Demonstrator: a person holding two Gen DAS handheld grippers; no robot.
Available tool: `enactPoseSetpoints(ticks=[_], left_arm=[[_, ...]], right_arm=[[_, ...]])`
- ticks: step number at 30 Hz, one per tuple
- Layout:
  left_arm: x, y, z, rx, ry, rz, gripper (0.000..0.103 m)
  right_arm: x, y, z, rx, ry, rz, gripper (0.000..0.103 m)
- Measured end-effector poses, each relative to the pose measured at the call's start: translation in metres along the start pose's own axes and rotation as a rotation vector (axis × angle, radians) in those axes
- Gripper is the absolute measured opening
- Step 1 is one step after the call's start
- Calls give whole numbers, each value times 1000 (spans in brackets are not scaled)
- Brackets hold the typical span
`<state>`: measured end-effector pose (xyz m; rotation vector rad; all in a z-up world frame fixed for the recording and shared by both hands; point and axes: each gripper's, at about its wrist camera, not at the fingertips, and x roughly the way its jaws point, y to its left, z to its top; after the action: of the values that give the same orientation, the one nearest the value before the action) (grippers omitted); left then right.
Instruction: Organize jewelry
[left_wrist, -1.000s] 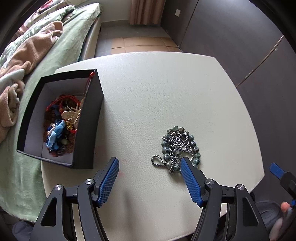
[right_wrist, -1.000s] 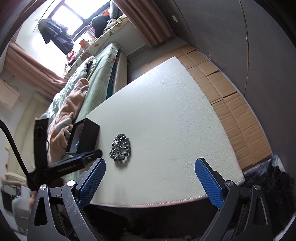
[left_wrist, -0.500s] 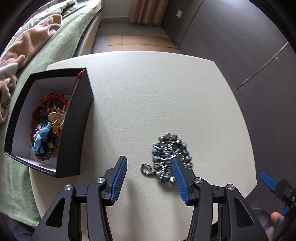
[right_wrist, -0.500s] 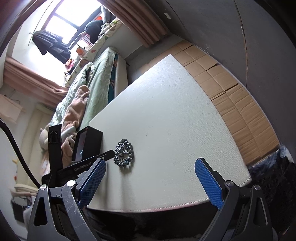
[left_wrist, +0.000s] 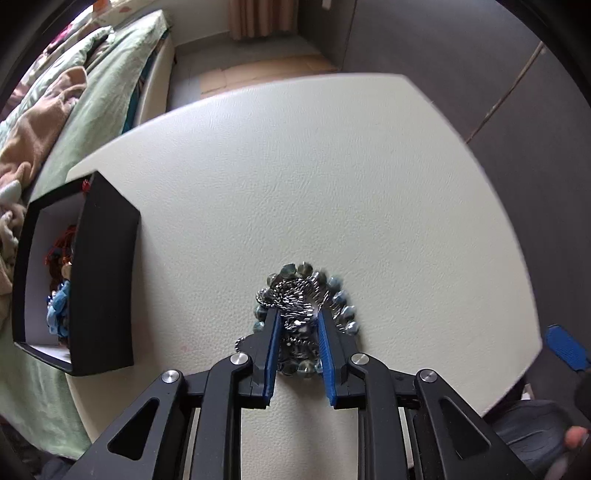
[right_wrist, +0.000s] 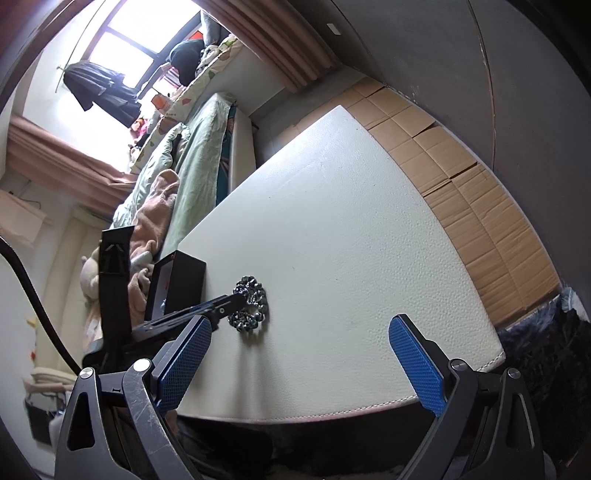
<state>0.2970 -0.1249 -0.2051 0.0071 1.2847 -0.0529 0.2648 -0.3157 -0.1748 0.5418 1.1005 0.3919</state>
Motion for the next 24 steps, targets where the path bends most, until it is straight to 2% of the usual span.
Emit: enactPoseSetpoints(ticks=[2,7,11,12,19,22,24], left_arm=[[2,1,1,-7,-6,10,22],[0,16,2,-58,10,-55,21],[-25,26,0,-44,-50,-85,20],[-34,23,-1,-46,-60,-92,13],[-80,38,-1,-52,-152,-147,13],[-103,43,-1,-52,-194,-167,13],[-120,47,-2,-48,-229,-172,12]], right_arm=[[0,-1,0,0,0,2,97],[4,-1,1,-3,7,-3,97],[8,-1,2,5,21,22,97],[10,0,2,7,26,33,97],[29,17,5,-18,52,60,96],[41,28,4,-50,72,54,84],[51,36,3,-69,94,50,72]])
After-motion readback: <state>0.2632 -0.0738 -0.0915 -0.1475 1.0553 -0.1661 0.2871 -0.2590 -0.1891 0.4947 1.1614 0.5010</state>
